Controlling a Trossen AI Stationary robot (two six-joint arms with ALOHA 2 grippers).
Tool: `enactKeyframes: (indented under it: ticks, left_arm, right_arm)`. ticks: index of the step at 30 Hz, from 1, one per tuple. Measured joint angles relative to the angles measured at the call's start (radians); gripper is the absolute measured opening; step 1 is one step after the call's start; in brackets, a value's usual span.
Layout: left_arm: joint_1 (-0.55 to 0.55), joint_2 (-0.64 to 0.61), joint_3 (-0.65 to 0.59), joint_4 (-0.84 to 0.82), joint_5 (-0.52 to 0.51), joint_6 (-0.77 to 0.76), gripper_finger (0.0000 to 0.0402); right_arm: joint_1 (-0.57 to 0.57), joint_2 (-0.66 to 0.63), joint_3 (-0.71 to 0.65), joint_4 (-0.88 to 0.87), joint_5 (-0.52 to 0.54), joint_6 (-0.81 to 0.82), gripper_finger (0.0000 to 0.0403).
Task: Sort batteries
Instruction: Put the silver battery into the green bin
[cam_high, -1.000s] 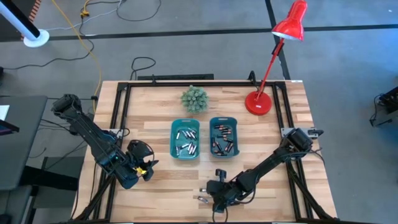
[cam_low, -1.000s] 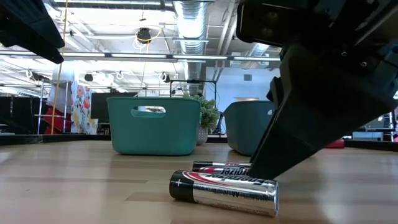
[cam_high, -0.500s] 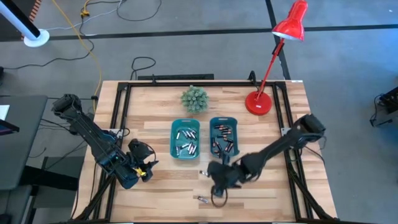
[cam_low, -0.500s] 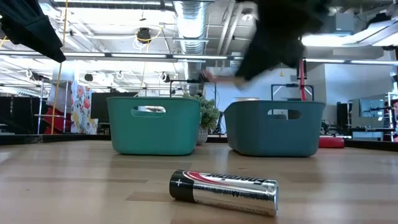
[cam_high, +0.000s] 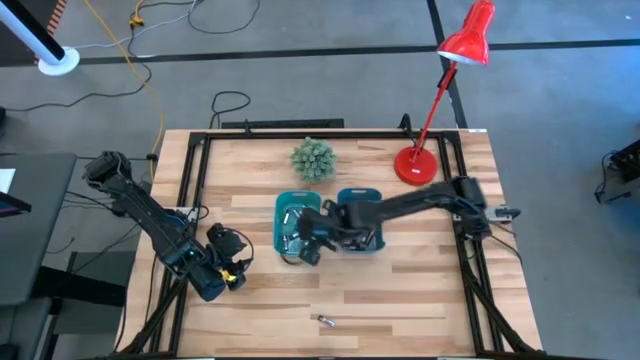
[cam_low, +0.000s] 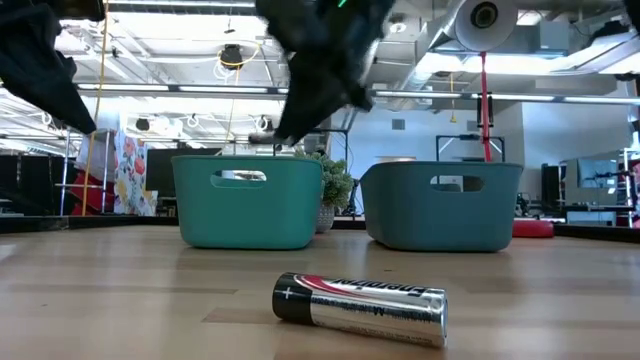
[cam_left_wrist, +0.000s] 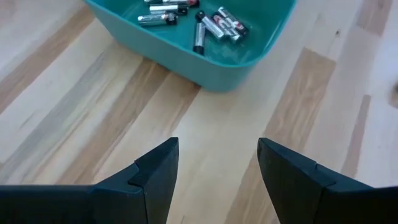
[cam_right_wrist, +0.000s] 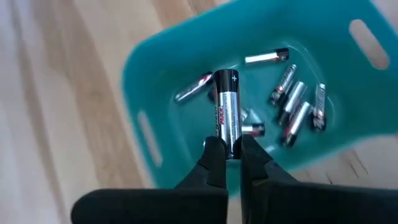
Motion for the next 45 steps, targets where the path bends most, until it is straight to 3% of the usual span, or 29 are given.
enactKeyframes:
  ticks: [6,13,30,37,42,45]
  left_arm:
    - [0.0,0.0,-0.004,0.003,0.001,0.013,0.0215]
    - [0.0,0.0,-0.004,0.001,0.002,0.028,0.0215]
    - [0.0,0.0,-0.004,0.001,0.002,0.06,0.0215]
    - [0.0,0.0,-0.004,0.03,0.002,0.218,0.0215]
    - [0.0,0.0,-0.004,0.194,0.007,0.468,0.0215]
    - [0.015,0.007,-0.004,0.326,0.008,0.57,0.0215]
  right_arm:
    - [-0.096,0.156,0.14,-0.081,-0.084,-0.011,0.0006]
    - [-0.126,0.28,0.222,-0.146,-0.149,-0.011,0.0015]
    - [-0.13,0.292,0.235,-0.154,-0.146,-0.01,0.0123]
    - [-0.128,0.183,0.234,-0.25,-0.131,0.032,0.0127]
    - [-0.056,0.02,0.234,-0.337,0.075,0.035,0.0117]
    - [0.008,-0.065,0.235,-0.397,0.14,0.036,0.0117]
